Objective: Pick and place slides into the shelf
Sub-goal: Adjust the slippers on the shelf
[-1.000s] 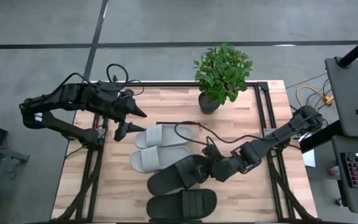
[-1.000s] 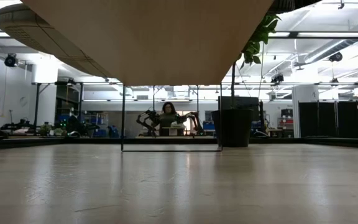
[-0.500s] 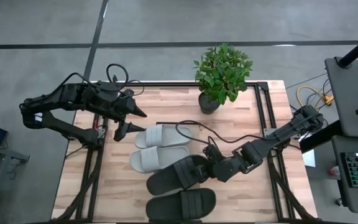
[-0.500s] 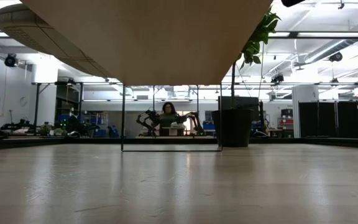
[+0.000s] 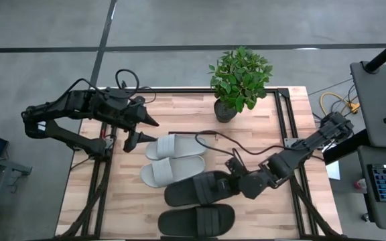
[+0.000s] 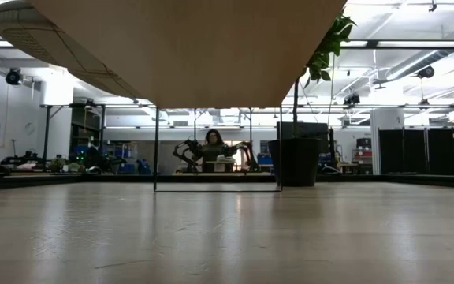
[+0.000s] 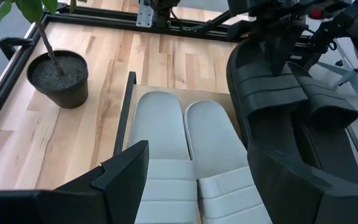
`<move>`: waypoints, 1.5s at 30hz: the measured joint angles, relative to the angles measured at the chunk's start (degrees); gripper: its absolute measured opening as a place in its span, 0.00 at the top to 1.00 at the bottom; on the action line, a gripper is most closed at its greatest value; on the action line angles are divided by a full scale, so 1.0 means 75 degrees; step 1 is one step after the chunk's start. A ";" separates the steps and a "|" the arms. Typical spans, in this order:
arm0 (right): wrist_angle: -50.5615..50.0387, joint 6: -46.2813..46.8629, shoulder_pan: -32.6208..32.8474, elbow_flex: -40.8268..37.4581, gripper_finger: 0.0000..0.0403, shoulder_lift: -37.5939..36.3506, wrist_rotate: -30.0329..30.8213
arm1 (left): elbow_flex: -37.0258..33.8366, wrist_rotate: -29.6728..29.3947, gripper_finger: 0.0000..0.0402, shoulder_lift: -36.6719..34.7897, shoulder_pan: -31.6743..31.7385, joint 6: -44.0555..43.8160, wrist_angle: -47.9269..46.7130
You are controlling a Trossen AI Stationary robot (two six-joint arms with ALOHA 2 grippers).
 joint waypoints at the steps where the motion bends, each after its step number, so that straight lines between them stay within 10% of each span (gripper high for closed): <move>1: -0.0002 0.0002 0.0022 0.0000 0.98 -0.0029 -0.0002 | 0.0000 0.0000 0.36 0.0000 0.0000 0.0000 0.0036; 45: -0.0454 -0.0776 -0.0597 0.0012 0.97 0.0411 -0.1183 | -0.0009 -0.0020 0.36 0.0001 0.0000 -0.0005 0.0460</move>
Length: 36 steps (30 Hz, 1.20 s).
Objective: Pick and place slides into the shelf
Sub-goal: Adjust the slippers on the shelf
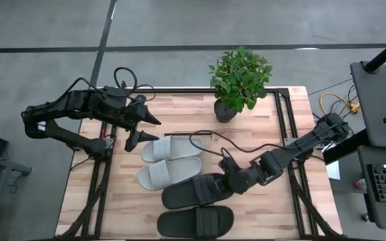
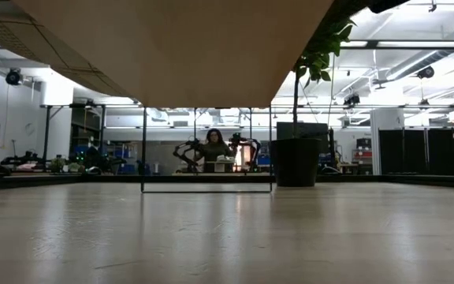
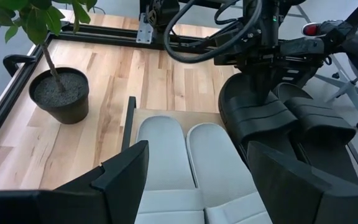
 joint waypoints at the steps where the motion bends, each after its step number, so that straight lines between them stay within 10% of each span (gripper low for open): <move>1: 0.0082 -0.0077 -0.0003 0.0000 0.97 0.0000 0.0009 | 0.0000 0.0000 0.36 0.0002 0.0001 0.0010 -0.0001; 36: 0.0206 -0.0332 -0.0187 -0.0012 0.35 -0.0181 -0.0017 | 0.0009 -0.0024 0.36 -0.0160 0.0000 0.0139 -0.0323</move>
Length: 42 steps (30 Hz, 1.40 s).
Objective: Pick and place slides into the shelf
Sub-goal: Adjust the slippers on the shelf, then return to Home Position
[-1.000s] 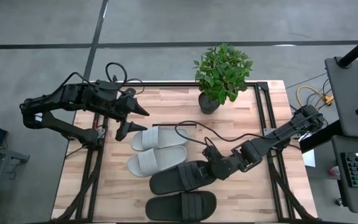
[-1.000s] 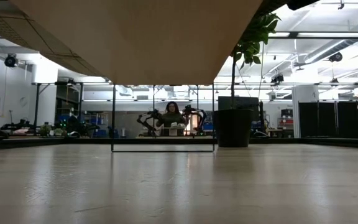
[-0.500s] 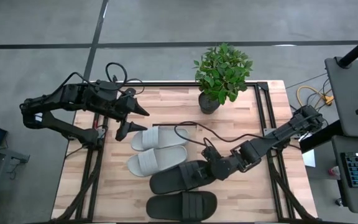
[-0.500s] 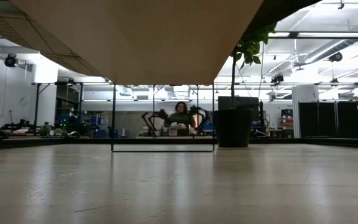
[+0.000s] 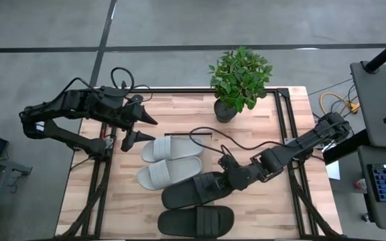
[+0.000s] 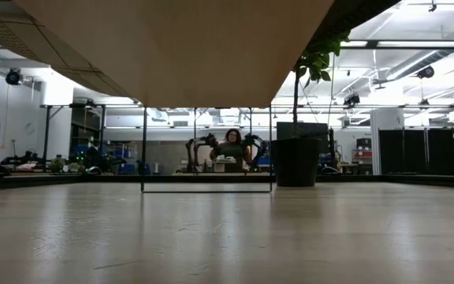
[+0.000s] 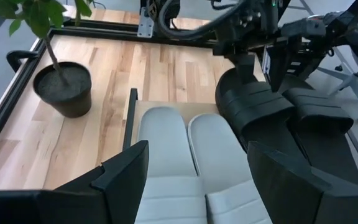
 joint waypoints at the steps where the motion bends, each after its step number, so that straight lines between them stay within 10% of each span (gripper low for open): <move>1: -0.0022 -0.0006 0.0000 0.0000 0.34 -0.0035 0.0003 | 0.0000 -0.0032 0.36 -0.0032 0.0000 0.0000 -0.0037; 12: -0.1144 -0.0023 -0.0035 0.0003 0.35 -0.0978 0.0250 | 0.0006 -0.0518 0.36 -0.0588 0.0000 0.0001 -0.0152; 24: -0.0966 -0.1954 -0.0052 0.0003 0.37 -0.2525 0.3760 | 0.0006 -0.1011 0.36 -0.1036 0.0003 -0.0216 0.0149; 42: 0.0131 -0.5153 -0.0052 0.0006 0.41 -0.3705 0.5886 | -0.0003 -0.1771 0.36 -0.1437 0.0003 -0.0213 0.1691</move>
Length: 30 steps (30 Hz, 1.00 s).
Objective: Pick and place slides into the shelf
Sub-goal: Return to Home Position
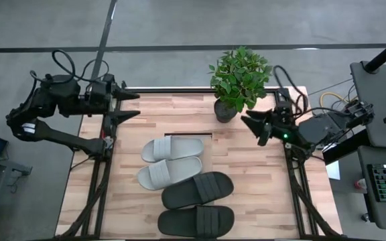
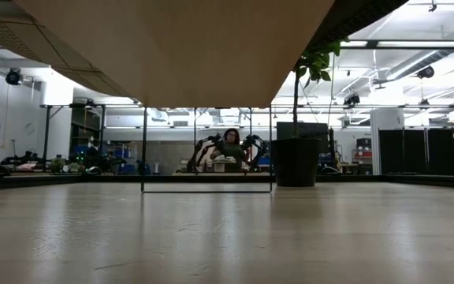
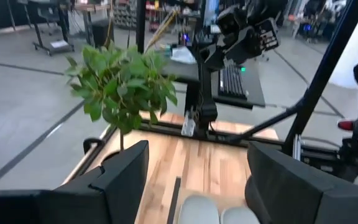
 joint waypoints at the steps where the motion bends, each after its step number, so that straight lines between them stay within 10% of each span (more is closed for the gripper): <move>1: 0.0117 -0.0164 0.0000 0.0000 0.41 -0.0045 0.0036 | 0.0000 -0.0003 0.36 0.0004 0.0000 0.0000 0.0093; 14: 0.1286 -0.2006 0.0003 0.0000 0.42 -0.0741 -0.0030 | -0.0193 -0.0078 0.36 -0.0236 0.0000 -0.0224 0.0495; 30: 0.3066 -0.3606 0.0003 -0.0052 0.42 -0.1117 -0.0714 | -0.3022 -0.0219 0.37 -0.1690 -0.0001 -0.0817 0.3248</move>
